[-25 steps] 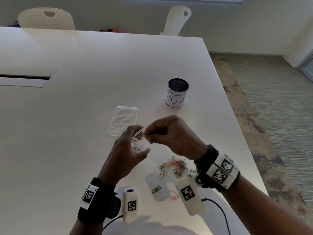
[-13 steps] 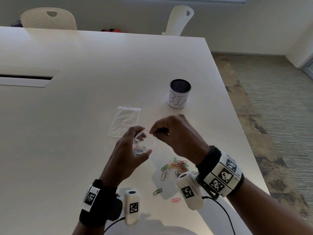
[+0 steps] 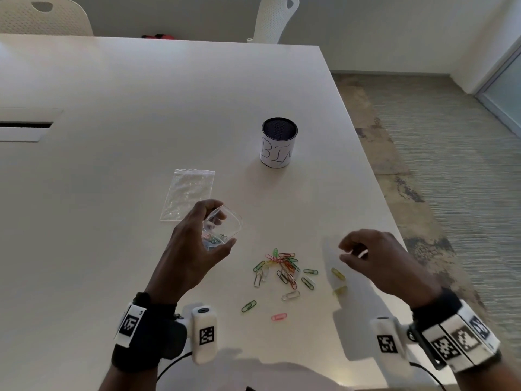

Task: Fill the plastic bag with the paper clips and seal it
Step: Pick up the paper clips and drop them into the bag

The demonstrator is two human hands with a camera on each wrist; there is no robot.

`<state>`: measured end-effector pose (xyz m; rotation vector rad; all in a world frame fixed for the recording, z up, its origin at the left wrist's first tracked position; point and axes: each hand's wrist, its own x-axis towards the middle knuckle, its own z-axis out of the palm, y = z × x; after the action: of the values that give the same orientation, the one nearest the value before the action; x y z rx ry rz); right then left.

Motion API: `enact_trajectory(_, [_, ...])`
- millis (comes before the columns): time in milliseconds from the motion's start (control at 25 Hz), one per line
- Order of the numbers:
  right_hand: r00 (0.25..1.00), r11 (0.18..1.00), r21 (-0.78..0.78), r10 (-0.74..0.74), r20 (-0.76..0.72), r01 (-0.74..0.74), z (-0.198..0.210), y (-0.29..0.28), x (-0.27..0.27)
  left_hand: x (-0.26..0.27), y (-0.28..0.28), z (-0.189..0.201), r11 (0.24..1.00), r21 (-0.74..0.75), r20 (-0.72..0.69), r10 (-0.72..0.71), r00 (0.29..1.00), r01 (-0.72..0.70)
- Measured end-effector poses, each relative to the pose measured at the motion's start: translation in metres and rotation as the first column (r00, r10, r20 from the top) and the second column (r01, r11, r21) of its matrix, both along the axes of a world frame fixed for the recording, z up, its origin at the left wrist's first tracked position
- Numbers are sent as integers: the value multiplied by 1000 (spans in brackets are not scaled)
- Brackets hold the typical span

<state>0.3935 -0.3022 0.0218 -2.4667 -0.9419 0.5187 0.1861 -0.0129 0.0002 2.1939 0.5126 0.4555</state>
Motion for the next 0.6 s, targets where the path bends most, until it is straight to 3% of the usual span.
enact_trajectory(160, [996, 985, -149, -89, 20, 91, -9, -34, -7, 0, 0, 2, 1000, -2, -5, -3, 1000, 3])
enact_trajectory(280, [995, 958, -276, -88, -39, 74, -7, -37, -13, 0, -1, 3, 1000, -10, -10, -8, 1000, 8])
enact_trajectory(600, [998, 983, -178, -25, 57, 35, -16, 10, -47, -7, 0, 7, 1000, -1, 7, -13, 1000, 13])
